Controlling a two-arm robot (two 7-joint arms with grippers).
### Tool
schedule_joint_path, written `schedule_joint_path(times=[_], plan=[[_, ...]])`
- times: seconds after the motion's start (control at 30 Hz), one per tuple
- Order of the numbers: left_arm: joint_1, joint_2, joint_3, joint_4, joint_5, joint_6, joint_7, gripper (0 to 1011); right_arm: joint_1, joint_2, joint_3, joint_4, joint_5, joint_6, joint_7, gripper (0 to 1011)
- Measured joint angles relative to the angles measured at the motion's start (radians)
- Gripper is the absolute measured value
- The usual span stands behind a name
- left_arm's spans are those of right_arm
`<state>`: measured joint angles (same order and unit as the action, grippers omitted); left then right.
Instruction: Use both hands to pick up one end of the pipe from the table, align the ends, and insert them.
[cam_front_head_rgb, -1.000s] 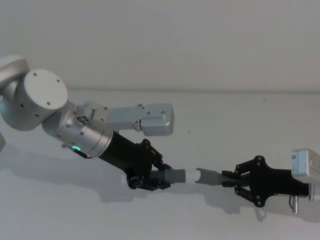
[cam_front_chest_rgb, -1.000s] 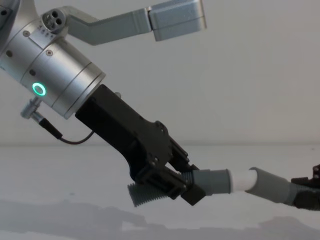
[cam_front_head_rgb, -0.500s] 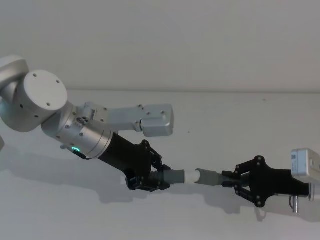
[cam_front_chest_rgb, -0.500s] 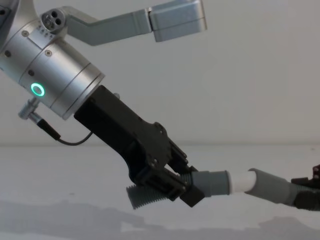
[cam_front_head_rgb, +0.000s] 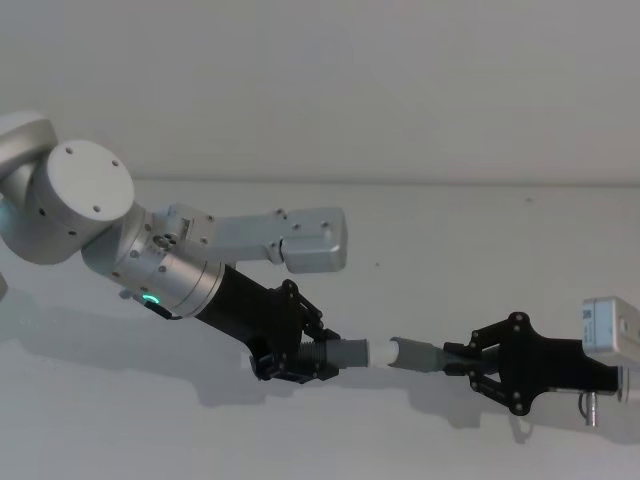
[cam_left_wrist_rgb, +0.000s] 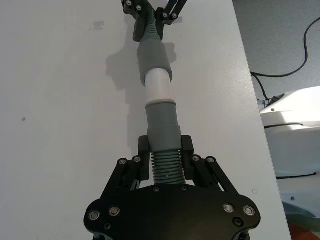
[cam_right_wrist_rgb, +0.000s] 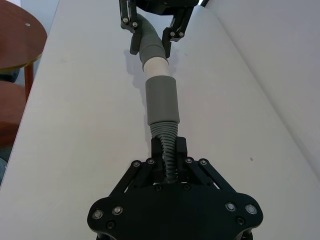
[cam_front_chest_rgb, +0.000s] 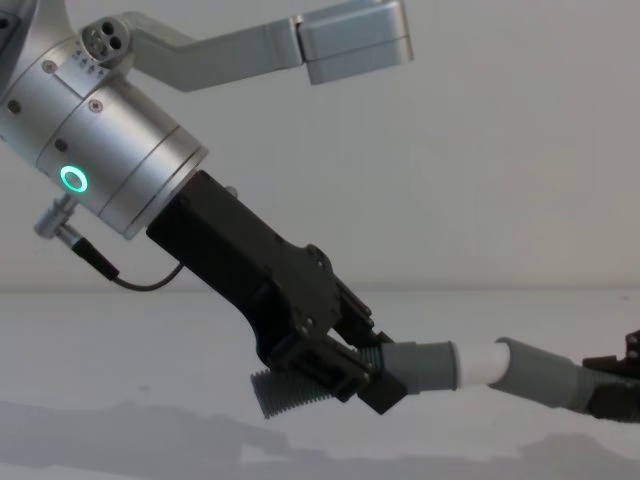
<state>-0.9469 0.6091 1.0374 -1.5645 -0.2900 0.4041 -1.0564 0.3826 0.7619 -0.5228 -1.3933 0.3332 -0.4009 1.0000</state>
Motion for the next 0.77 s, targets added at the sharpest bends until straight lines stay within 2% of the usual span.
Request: schedule_joint_path(times=[0.77], plan=[[0.0, 0.001, 0.001, -0.001, -0.001, 0.003, 0.003, 348, 0.001, 0.001, -0.001, 0.0, 0.0, 0.0, 0.0, 132]])
